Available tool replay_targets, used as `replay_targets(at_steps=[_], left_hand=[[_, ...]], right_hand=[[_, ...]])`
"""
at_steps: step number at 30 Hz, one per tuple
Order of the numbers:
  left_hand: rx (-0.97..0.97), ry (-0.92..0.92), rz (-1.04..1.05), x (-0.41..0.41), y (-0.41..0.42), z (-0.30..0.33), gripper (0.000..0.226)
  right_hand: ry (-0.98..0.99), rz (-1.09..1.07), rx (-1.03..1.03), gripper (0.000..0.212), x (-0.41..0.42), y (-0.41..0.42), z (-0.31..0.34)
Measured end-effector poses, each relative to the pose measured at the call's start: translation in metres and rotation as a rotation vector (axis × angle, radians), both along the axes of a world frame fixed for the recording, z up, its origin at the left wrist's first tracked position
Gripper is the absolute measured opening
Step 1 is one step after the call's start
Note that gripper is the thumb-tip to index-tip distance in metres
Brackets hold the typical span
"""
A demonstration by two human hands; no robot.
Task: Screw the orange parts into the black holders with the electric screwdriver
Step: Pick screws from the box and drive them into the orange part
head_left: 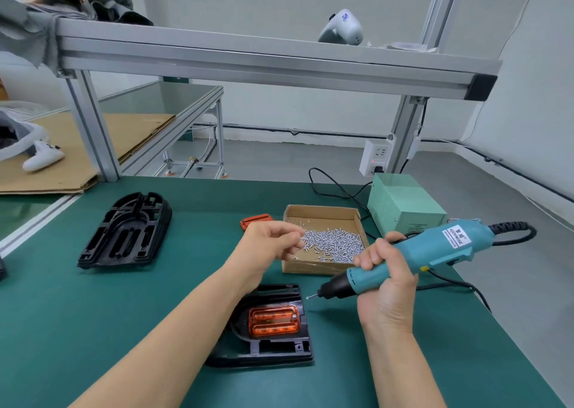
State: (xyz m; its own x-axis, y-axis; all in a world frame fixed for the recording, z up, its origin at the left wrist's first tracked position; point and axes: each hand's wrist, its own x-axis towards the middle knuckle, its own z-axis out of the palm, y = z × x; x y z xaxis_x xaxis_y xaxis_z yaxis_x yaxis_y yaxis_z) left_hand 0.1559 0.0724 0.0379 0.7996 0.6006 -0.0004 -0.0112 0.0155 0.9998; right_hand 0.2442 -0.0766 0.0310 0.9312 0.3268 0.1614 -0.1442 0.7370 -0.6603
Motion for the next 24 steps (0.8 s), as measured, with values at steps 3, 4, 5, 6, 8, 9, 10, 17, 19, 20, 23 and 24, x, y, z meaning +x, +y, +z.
replay_targets(at_steps=[3, 4, 5, 6, 8, 9, 10, 17, 19, 20, 23, 24], left_hand=[[-0.198, -0.066, 0.039, -0.035, -0.009, -0.003, 0.011], [-0.248, -0.084, 0.048, -0.045, -0.011, -0.005, 0.010], [-0.287, -0.102, 0.054, -0.054, -0.014, -0.006, 0.010], [-0.316, -0.117, 0.057, -0.061, -0.016, -0.007, 0.010], [-0.357, -0.133, 0.068, -0.072, -0.020, -0.010, 0.011], [-0.372, -0.133, 0.078, -0.076, -0.022, -0.011, 0.011], [-0.386, -0.136, 0.084, -0.079, -0.024, -0.012, 0.012], [-0.694, -0.310, -0.024, -0.091, -0.040, -0.011, 0.005], [-0.769, -0.341, -0.034, -0.092, -0.043, -0.011, 0.005], [-0.796, -0.350, -0.034, -0.093, -0.044, -0.010, 0.005], [-0.853, -0.366, -0.031, -0.094, -0.046, -0.011, 0.008], [-0.873, -0.370, -0.029, -0.094, -0.047, -0.011, 0.007]], right_hand=[[0.008, 0.048, 0.033, 0.019, -0.005, 0.000, 0.003], [0.007, 0.062, 0.043, 0.019, -0.007, 0.001, 0.004], [0.006, 0.075, 0.054, 0.019, -0.010, 0.001, 0.006], [0.004, 0.088, 0.067, 0.020, -0.012, 0.001, 0.008], [-0.003, 0.116, 0.095, 0.023, -0.018, 0.002, 0.016], [-0.006, 0.129, 0.114, 0.023, -0.021, 0.002, 0.022], [-0.008, 0.141, 0.135, 0.021, -0.023, 0.003, 0.027], [-0.062, 0.199, 0.239, 0.017, -0.048, 0.012, 0.057], [-0.080, 0.206, 0.242, 0.018, -0.054, 0.015, 0.060], [-0.090, 0.208, 0.240, 0.019, -0.057, 0.017, 0.061], [-0.109, 0.208, 0.227, 0.018, -0.061, 0.018, 0.062], [-0.112, 0.207, 0.225, 0.018, -0.062, 0.018, 0.063]])
